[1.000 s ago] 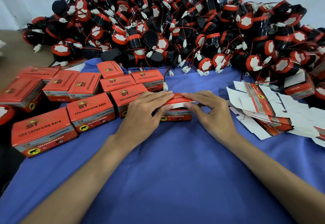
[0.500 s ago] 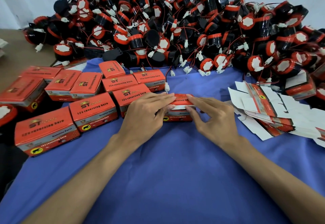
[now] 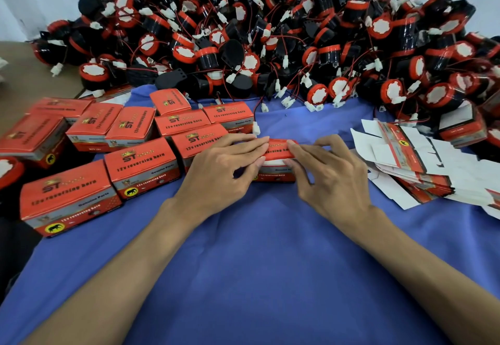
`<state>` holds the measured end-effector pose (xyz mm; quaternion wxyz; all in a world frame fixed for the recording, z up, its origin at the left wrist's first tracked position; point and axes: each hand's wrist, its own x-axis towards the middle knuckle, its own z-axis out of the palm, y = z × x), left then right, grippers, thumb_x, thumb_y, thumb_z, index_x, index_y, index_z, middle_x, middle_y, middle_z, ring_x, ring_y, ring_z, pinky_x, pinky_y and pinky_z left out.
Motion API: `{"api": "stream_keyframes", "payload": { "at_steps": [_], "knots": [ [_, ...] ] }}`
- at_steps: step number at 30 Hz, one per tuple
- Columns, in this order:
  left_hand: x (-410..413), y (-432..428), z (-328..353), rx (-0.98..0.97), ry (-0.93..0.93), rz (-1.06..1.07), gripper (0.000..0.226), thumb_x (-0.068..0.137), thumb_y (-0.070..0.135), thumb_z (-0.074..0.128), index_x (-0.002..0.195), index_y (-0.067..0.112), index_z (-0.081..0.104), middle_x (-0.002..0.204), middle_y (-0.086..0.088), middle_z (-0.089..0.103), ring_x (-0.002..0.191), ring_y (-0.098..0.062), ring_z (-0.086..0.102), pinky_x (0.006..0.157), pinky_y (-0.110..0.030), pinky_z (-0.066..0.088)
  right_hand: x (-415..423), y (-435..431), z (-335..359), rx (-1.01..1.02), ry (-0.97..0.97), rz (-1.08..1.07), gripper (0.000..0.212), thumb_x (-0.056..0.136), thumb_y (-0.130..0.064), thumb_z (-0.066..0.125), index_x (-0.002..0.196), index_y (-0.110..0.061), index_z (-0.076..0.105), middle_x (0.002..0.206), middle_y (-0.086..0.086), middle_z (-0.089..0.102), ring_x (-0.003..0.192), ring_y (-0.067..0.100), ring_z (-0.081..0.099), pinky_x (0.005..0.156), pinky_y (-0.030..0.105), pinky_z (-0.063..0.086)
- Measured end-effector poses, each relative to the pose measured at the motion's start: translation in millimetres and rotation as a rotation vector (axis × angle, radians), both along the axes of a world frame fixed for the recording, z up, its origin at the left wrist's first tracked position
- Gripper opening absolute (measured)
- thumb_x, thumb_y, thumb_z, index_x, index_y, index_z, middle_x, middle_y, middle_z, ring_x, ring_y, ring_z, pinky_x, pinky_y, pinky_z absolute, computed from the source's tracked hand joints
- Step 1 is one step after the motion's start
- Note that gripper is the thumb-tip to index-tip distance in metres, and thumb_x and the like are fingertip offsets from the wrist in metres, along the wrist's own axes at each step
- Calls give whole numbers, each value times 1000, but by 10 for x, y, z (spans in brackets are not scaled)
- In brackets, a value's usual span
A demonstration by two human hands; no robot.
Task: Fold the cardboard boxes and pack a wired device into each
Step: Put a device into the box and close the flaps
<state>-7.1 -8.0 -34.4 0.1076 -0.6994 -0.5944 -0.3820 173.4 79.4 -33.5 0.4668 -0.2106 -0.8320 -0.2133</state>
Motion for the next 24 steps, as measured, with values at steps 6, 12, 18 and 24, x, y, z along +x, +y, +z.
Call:
{"api": "stream_keyframes", "payload": {
  "at_steps": [6, 12, 18, 24],
  "knots": [
    [-28, -6, -39, -117, -26, -82, 45, 97, 36, 48, 135, 12, 56, 145, 7, 46, 139, -8, 38, 116, -28, 30, 0, -16, -43, -175, -8, 32, 26, 81, -29, 70, 99, -11, 76, 104, 11, 72, 74, 28, 68, 50, 28, 51],
    [-17, 44, -62, -106, 37, -153, 41, 97, 17, 57, 137, 12, 53, 144, 2, 49, 139, -15, 39, 117, -29, 29, 22, 47, -75, -221, -38, 207, 28, 80, -11, 74, 105, 0, 72, 115, 14, 68, 98, 28, 70, 67, 39, 61],
    [-10, 50, -66, -35, 1, -149, 35, 92, 11, 60, 127, 7, 61, 133, -2, 59, 131, -18, 49, 111, -33, 38, 4, 33, -69, -213, -86, 229, 23, 82, -5, 70, 103, 4, 72, 112, 13, 69, 104, 29, 66, 69, 41, 60],
    [8, 44, -59, -20, 8, -113, 32, 89, 9, 60, 121, 5, 66, 126, -4, 64, 127, -18, 52, 109, -30, 39, 16, 7, -35, -217, -156, 212, 21, 80, -5, 71, 101, 1, 73, 109, 12, 71, 103, 31, 67, 65, 41, 60]
  ]
}}
